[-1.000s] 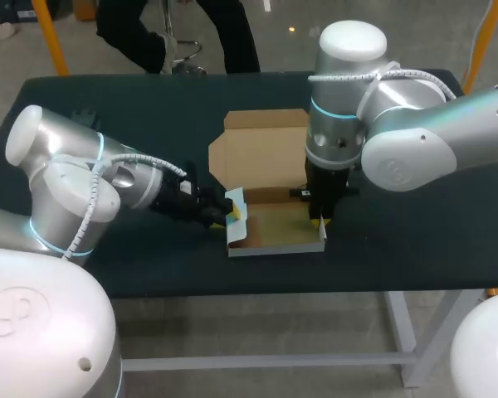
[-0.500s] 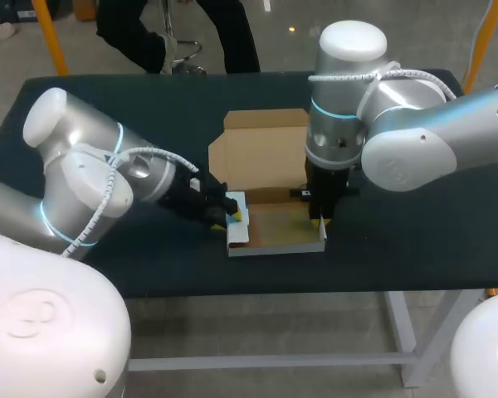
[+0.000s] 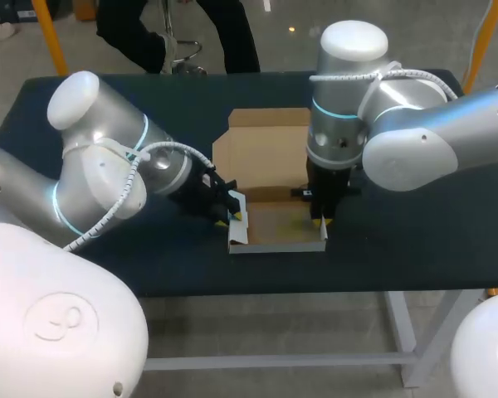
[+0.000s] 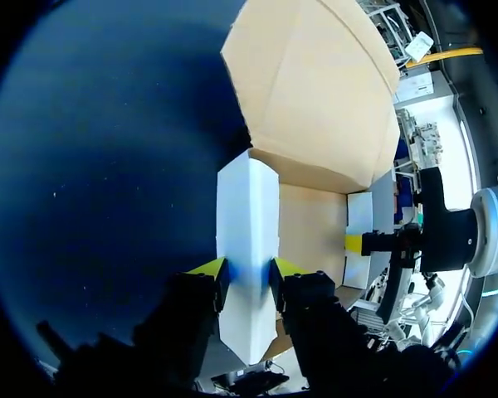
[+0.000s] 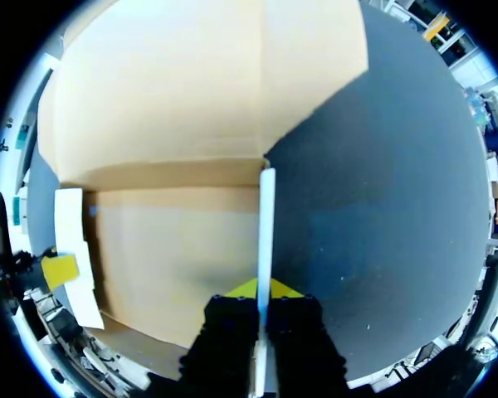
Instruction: Assemble the packaging by folding the flat box into shape, placing the metal phone stand inside, and closing the box properly
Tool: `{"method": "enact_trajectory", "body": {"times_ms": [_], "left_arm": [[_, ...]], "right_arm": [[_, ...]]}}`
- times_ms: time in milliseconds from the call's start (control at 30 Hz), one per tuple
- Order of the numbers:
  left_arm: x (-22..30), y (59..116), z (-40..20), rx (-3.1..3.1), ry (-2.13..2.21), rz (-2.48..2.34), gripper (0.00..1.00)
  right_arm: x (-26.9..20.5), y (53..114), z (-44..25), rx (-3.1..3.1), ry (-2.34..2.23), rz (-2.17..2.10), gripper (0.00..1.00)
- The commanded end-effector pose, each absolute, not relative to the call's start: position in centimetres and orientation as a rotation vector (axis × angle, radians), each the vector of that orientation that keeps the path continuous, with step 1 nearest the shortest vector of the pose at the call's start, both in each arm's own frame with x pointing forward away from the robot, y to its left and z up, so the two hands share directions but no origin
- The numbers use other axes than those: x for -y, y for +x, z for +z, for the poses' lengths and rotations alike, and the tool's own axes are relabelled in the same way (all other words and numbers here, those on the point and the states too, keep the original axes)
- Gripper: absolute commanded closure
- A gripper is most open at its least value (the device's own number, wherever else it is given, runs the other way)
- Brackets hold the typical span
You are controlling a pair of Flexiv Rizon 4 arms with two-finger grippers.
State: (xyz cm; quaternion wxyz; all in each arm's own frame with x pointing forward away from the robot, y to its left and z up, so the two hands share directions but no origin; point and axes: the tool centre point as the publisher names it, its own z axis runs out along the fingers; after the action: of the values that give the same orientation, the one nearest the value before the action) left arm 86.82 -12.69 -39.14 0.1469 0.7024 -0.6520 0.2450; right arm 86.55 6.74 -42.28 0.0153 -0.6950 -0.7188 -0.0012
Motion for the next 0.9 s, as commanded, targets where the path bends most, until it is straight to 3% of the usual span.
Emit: {"method": "enact_trajectory", "body": {"times_ms": [33,900], "left_arm": [[13.4,87.1,-39.2,2.02,2.23,0.419,0.65],[12.7,87.6,-40.5,2.212,2.407,0.075,0.74]], "right_arm": [[-7.1,86.5,-42.2,2.237,-2.161,-0.001,1.0],[-7.1,86.5,-42.2,2.237,-2.161,-0.001,1.0]]}}
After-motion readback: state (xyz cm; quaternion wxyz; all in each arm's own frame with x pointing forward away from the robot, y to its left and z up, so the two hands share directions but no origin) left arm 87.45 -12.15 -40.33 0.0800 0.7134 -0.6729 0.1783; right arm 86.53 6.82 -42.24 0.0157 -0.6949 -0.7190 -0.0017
